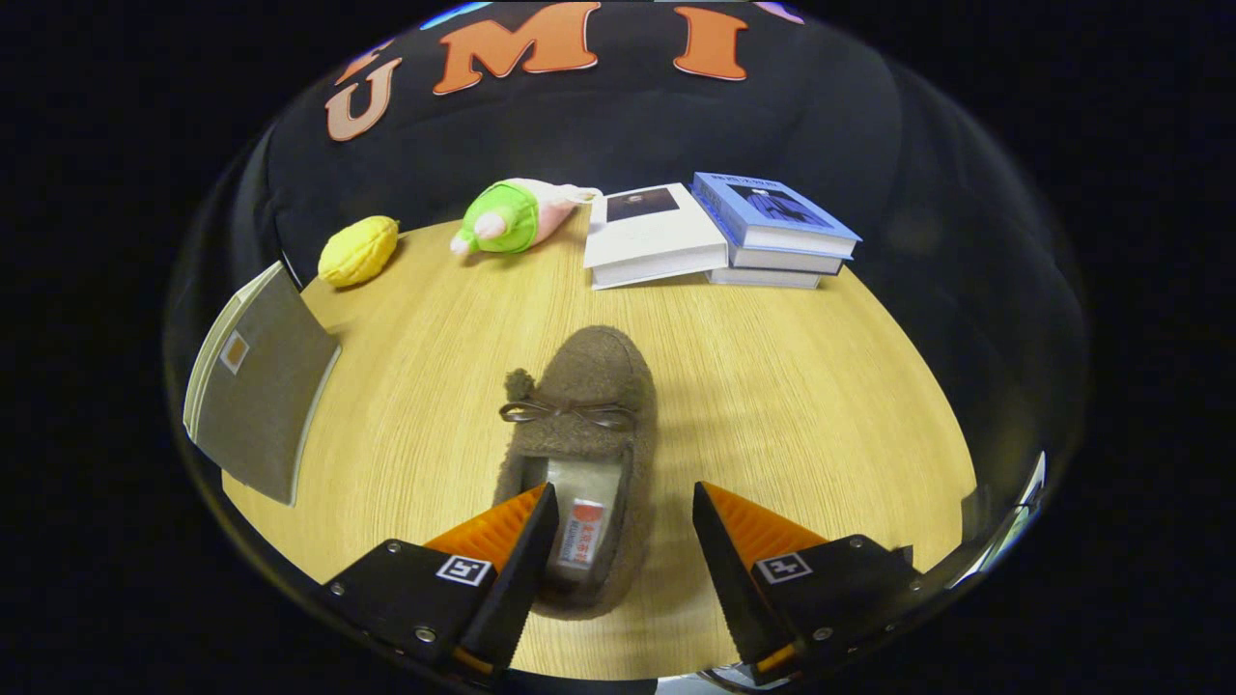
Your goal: Open the storage box then place both shoes into the box .Put the left shoe in first, then the right shoe, with the right side of both shoes facing outward in a uniform manner.
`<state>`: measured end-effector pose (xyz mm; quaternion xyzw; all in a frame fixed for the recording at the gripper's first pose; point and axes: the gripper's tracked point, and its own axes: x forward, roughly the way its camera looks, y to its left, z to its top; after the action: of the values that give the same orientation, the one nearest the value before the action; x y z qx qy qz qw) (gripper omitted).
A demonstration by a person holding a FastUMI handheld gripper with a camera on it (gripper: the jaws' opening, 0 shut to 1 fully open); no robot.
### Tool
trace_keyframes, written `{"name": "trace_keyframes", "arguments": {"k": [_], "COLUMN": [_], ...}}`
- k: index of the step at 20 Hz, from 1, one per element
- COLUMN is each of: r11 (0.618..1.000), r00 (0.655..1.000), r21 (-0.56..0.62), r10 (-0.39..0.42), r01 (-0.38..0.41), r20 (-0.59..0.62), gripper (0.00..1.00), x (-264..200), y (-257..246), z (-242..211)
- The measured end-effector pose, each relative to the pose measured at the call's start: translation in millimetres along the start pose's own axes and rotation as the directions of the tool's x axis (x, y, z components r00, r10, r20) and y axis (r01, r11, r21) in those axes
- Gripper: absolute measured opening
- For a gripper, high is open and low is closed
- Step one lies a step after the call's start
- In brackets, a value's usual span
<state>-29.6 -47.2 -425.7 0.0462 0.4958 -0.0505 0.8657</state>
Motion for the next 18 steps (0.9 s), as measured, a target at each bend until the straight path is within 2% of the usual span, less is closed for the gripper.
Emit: {"name": "trace_keyframes", "arguments": {"k": [4,5,8,9,10,11,13,16,18], "r11": [1.0,1.0,1.0,1.0,1.0,0.998,0.992,0.976,0.969], "r00": [1.0,0.999,0.998,0.998,0.998,0.998,0.999,0.997,0.995], "r21": [-0.001,-0.003,0.001,0.008,0.03,0.068,0.129,0.205,0.234], "r10": [-0.005,-0.001,-0.009,-0.001,-0.006,-0.005,0.009,0.068,0.069], "r01": [0.005,0.001,0.009,0.001,0.004,0.001,-0.014,-0.076,-0.083], "r20": [0.024,0.032,0.057,0.06,0.056,0.055,0.043,0.044,0.066], "gripper": [0.71,0.62,0.46,0.38,0.34,0.21,0.12,0.07,0.07], "x": [19,24,34,41,46,48,50,33,22], "y": [-4,-3,-1,1,1,1,1,18,23], "z": [2,3,7,8,8,11,15,23,37]}}
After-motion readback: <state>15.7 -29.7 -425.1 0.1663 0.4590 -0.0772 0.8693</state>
